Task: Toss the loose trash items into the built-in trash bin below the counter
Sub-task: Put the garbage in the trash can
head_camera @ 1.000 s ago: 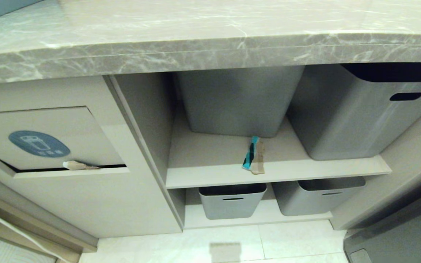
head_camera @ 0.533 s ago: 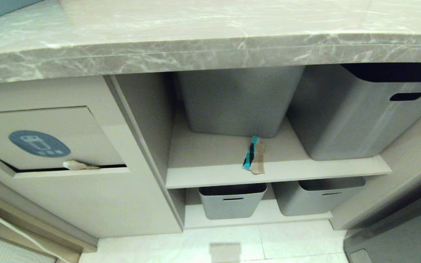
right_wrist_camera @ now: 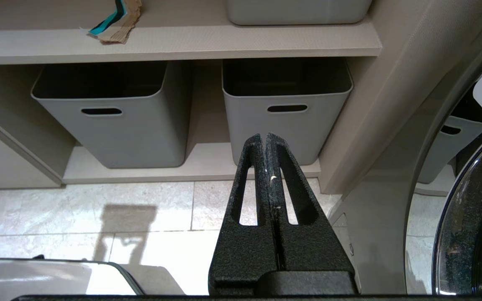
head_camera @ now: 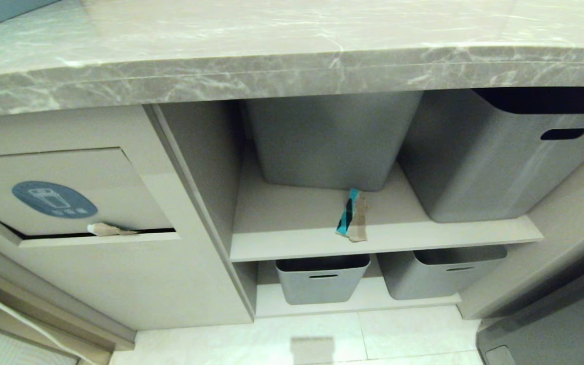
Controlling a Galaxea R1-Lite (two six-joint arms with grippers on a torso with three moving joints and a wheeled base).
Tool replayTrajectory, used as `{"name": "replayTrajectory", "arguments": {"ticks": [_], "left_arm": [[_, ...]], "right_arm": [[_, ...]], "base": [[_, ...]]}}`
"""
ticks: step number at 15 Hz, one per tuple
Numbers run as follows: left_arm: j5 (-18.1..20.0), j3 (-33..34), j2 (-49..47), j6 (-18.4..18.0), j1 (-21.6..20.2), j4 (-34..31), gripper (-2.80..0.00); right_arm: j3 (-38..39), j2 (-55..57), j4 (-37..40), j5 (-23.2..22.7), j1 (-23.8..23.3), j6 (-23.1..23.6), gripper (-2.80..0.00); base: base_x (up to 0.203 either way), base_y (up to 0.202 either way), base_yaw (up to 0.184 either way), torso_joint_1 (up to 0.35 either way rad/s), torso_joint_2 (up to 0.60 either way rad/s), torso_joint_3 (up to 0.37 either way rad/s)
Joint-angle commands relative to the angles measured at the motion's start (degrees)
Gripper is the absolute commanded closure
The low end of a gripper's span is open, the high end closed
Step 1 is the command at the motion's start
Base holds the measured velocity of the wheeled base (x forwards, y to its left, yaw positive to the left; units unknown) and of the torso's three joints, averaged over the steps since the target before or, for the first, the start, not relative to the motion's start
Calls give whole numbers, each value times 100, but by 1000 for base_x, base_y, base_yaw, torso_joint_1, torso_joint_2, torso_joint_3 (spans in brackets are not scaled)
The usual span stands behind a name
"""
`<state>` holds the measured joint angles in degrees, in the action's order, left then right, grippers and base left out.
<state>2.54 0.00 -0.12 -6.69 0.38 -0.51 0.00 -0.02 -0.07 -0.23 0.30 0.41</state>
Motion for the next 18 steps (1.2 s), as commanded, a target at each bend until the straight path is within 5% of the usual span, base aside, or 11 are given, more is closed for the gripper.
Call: {"name": "replayTrajectory", "arguments": {"ticks": [1, 18], "left_arm": [[1, 0, 12, -7, -1, -2, 0], [-33, 0, 12, 212, 3, 7, 0]], "right_arm": [[0, -6, -1, -4, 5, 2, 0], [0, -6, -1, -4, 5, 2, 0]], "base": [[0, 0, 0, 0, 0, 0], [0, 0, 0, 1, 1, 85]]}}
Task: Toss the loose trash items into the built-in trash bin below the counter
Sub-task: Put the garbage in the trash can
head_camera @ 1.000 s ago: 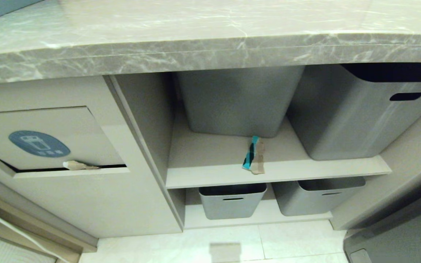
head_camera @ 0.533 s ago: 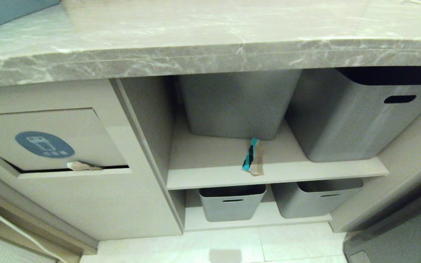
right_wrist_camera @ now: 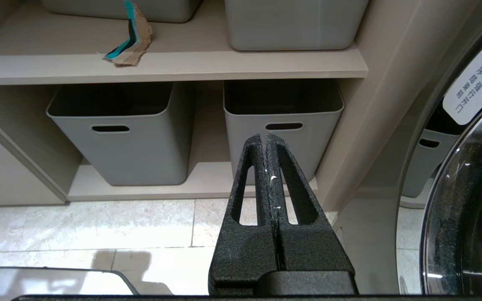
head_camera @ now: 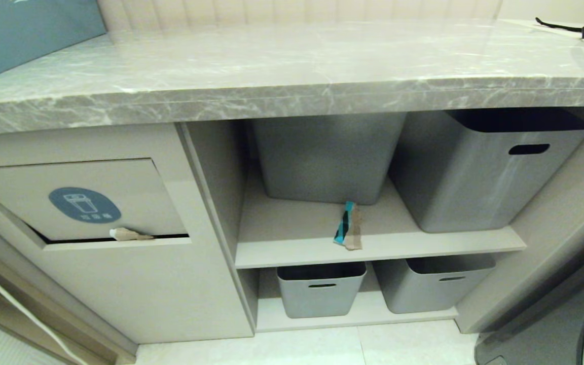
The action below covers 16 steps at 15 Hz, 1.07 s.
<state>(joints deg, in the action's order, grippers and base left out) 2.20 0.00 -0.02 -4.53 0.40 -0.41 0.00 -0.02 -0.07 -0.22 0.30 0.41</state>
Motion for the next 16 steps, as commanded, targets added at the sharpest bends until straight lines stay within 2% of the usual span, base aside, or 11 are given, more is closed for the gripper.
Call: {"name": "replayTrajectory", "arguments": {"ticks": [1, 6, 14, 16], "left_arm": [[-77, 0, 2, -1, 2, 0, 0], [-123, 0, 2, 5, -3, -1, 0], [-132, 0, 2, 23, -5, 15, 0], [-123, 0, 2, 20, -2, 15, 0]], "right_arm": [[0, -6, -1, -4, 5, 2, 0], [0, -6, -1, -4, 5, 2, 0], [0, -6, -1, -4, 5, 2, 0], [0, -6, -1, -4, 5, 2, 0]], "base": [[0, 0, 0, 2, -2, 36], [-13, 0, 0, 3, 2, 5], [-189, 0, 1, 4, 4, 3], [-60, 0, -1, -1, 2, 5]]}}
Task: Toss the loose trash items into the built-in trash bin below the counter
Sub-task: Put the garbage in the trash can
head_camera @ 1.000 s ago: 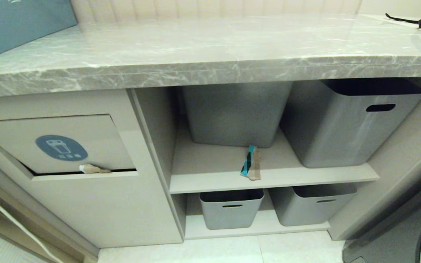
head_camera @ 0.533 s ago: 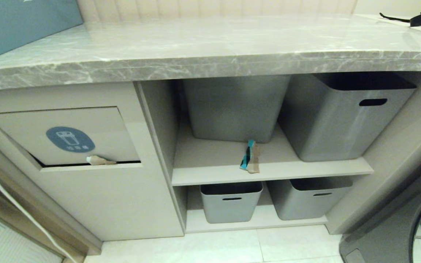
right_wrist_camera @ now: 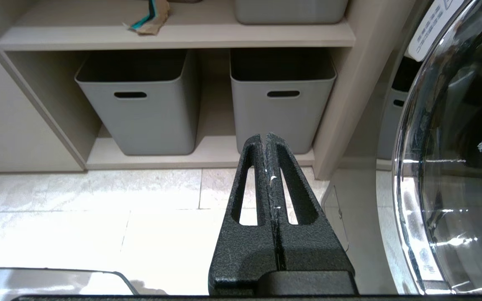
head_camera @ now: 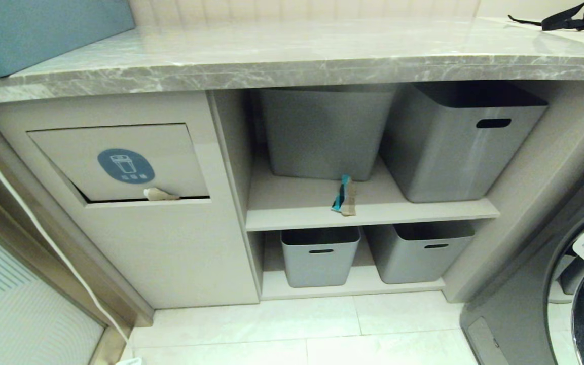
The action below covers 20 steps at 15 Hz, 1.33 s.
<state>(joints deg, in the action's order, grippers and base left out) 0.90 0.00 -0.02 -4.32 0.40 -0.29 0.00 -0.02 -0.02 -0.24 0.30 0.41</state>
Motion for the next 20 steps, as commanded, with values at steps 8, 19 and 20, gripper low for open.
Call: {"name": "replayTrajectory", "arguments": {"ticks": [8, 19, 20], "left_arm": [[426, -949, -1001, -6, 8, 59, 0], [1170, -2352, -8310, 1849, -19, 4038, 0], [1197, -2299, -8897, 1895, -43, 4806, 0]], "right_arm": [[0, -6, -6, -2, 5, 2, 0], [0, -6, -6, -2, 5, 2, 0], [0, -6, -6, -2, 5, 2, 0]], "base": [[0, 0, 0, 0, 0, 0], [0, 0, 0, 0, 0, 0], [0, 0, 0, 0, 0, 0]]}}
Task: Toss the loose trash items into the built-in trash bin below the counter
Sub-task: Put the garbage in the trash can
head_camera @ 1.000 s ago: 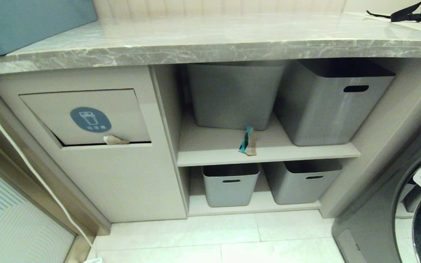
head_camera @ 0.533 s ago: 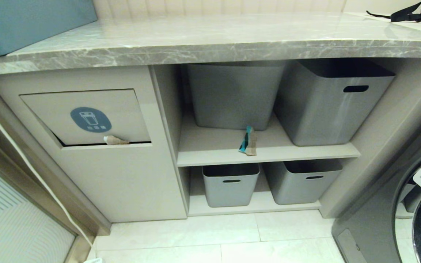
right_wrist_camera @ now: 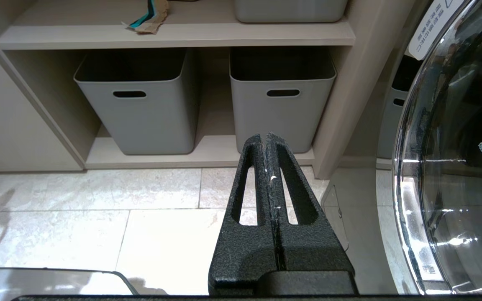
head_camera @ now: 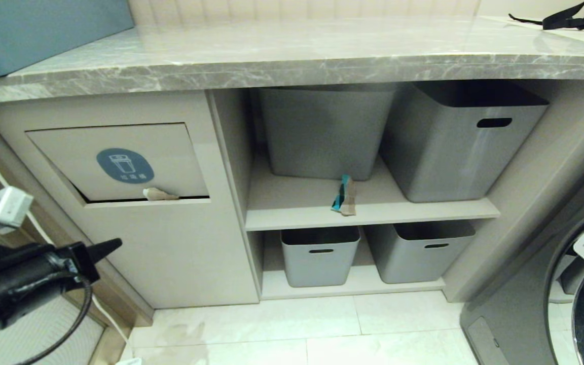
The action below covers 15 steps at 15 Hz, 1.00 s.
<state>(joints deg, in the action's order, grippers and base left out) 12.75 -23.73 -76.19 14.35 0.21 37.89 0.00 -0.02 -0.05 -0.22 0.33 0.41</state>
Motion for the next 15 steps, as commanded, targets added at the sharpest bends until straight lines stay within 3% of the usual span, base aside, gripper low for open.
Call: {"name": "replayTrajectory", "arguments": {"ticks": [1, 4, 5, 7, 8, 12, 15], "left_arm": [[30, 121, -1956, 26, -44, 1930, 0], [184, 167, -3342, -181, -76, 4597, 0], [283, 148, -3446, -458, -60, 4858, 0], [347, 13, -3490, -1216, 143, 4937, 0], [251, -156, -3614, -1360, 212, 4966, 0], [-858, -1101, -4315, -1374, 334, 4977, 0], [-1192, -1396, -4623, -1299, 384, 4977, 0]], "right_arm": [[0, -6, -4, -4, 2, 2, 0], [0, -6, -4, -4, 2, 2, 0], [0, -6, -4, -4, 2, 2, 0], [0, -6, -4, -4, -1, 2, 0], [0, -6, -4, -4, 2, 2, 0], [0, -6, -4, -4, -6, 2, 0], [0, -6, -4, -4, 2, 2, 0]], "base": [[0, 0, 0, 0, 0, 0], [0, 0, 0, 0, 0, 0], [0, 0, 0, 0, 0, 0], [0, 0, 0, 0, 0, 0], [0, 0, 0, 0, 0, 0], [0, 0, 0, 0, 0, 0], [0, 0, 0, 0, 0, 0]]}}
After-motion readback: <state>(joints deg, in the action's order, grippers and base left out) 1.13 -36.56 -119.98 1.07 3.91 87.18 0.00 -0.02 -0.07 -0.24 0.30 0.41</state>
